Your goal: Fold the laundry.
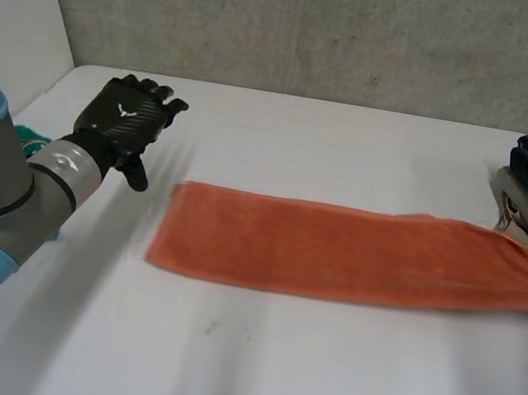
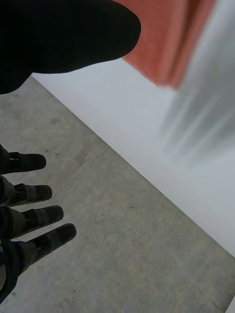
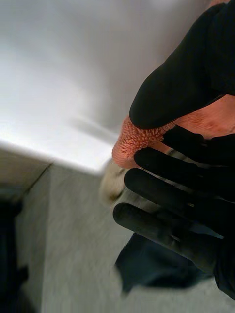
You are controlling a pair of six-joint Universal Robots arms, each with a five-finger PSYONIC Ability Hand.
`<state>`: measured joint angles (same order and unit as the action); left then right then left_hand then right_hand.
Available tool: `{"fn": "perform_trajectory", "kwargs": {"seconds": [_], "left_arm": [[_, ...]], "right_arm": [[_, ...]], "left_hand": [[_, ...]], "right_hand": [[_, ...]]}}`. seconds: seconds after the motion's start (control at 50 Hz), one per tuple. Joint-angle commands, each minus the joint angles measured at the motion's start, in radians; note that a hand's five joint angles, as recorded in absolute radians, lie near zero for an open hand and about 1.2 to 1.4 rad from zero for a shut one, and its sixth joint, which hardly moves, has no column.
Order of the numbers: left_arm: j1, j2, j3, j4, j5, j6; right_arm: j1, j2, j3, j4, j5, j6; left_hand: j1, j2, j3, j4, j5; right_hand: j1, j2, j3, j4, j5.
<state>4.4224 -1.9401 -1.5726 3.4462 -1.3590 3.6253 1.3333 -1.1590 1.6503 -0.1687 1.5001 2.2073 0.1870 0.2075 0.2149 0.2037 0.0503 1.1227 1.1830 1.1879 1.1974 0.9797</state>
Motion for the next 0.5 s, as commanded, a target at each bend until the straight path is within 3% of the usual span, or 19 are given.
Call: {"fn": "perform_trajectory", "kwargs": {"seconds": [0.02, 0.22, 0.24, 0.4, 0.5], "left_arm": [[0.009, 0.044, -0.033, -0.004, 0.003, -0.025], [0.049, 0.102, -0.064, -0.004, 0.001, -0.083], [0.052, 0.107, -0.067, -0.004, 0.001, -0.085], [0.068, 0.132, -0.124, -0.002, 0.003, -0.085], [0.071, 0.127, -0.142, 0.005, 0.003, -0.085]], "right_arm": [[0.074, -0.017, -0.024, -0.029, -0.012, -0.129], [0.561, -0.013, -0.101, -0.225, -0.107, -0.101], [0.643, 0.008, -0.124, -0.257, -0.138, -0.106], [0.964, 0.276, -0.302, -0.331, -0.254, -0.129], [1.038, 0.430, -0.389, -0.333, -0.276, -0.156]], "left_hand": [[-0.013, -0.033, -0.040, -0.029, -0.050], [-0.013, -0.033, -0.040, -0.029, -0.050], [-0.013, -0.033, -0.040, -0.029, -0.050], [-0.013, -0.033, -0.040, -0.029, -0.050], [-0.013, -0.033, -0.040, -0.029, -0.050]], "right_hand": [[0.274, 0.213, 0.208, 0.199, 0.242], [0.274, 0.213, 0.208, 0.199, 0.242], [0.274, 0.213, 0.208, 0.199, 0.242], [0.274, 0.213, 0.208, 0.199, 0.242], [0.274, 0.213, 0.208, 0.199, 0.242]]}}
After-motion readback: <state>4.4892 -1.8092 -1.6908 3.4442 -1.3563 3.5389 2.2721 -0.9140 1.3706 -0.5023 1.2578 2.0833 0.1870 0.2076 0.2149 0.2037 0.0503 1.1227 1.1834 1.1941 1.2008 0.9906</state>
